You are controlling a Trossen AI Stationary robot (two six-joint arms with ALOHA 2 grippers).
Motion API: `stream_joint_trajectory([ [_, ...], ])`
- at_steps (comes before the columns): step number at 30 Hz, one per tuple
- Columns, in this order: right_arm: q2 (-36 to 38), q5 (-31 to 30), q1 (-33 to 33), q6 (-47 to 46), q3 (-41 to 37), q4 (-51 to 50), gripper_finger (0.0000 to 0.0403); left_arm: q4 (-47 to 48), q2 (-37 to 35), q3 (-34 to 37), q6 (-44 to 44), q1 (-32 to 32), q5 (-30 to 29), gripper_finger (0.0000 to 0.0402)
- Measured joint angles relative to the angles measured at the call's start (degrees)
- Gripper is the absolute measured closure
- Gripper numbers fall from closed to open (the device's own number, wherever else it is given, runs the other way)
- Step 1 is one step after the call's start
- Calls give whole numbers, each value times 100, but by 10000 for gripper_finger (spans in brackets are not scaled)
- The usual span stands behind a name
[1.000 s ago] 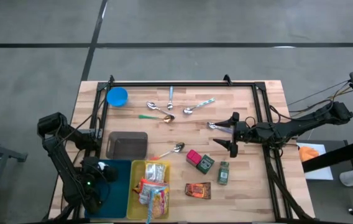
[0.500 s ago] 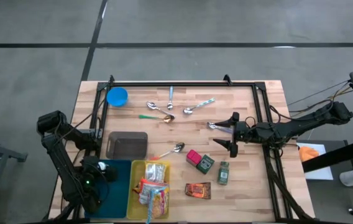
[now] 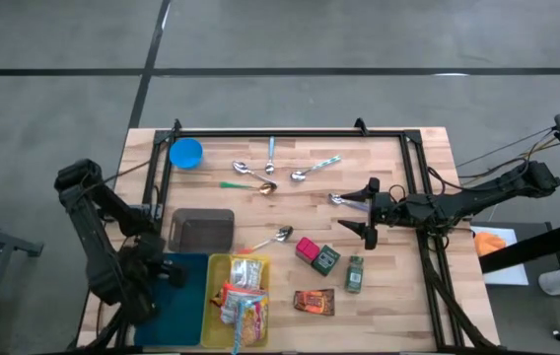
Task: Pick & Place Food Item
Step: Put the red seasoning can into the blue bin
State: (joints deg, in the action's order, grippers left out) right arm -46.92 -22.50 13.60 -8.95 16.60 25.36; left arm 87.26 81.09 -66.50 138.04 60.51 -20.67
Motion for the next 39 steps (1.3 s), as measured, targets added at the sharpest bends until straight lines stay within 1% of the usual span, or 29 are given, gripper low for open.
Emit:
stream_joint_trajectory([
  [3, 0, 1, 1, 0, 0, 0, 54, 1, -85, -156, -1205, -422, -326, 13],
  [6, 0, 2, 1, 0, 0, 0, 54, -70, -90, -376, -2655, -1017, -594, 13],
  [8, 0, 0, 1, 0, 0, 0, 54, -297, -90, -494, -3719, -1482, -680, 13],
  [13, 0, 0, 1, 0, 0, 0, 54, -1051, -90, -628, -6334, -2742, -685, 13],
  [18, -2, 0, 1, 0, 0, 0, 54, -2150, -90, -645, -8693, -3852, -681, 13],
  [20, -2, 1, 0, 0, 0, 0, 54, -2639, -88, -634, -9895, -4175, -574, 13],
  [23, -2, 2, 0, 0, 0, 0, 54, -3503, -88, -633, -11404, -4509, -342, 13],
  [25, -2, 0, 1, 0, 0, 0, 54, -4095, -88, -632, -11951, -4626, -265, 13],
  [28, -2, 0, 1, 0, 0, 0, 54, -4652, -88, -632, -12816, -4751, -55, 13],
  [33, -2, 1, 1, 0, 0, 0, 54, -5116, -66, -624, -14265, -4909, 722, 13],
  [35, -2, 2, 1, 0, 0, 0, 54, -5251, -66, -623, -14621, -4985, 1050, 13],
  [39, -2, 2, 1, 0, 0, 0, 54, -5452, -66, -621, -14981, -5139, 1616, 13],
])
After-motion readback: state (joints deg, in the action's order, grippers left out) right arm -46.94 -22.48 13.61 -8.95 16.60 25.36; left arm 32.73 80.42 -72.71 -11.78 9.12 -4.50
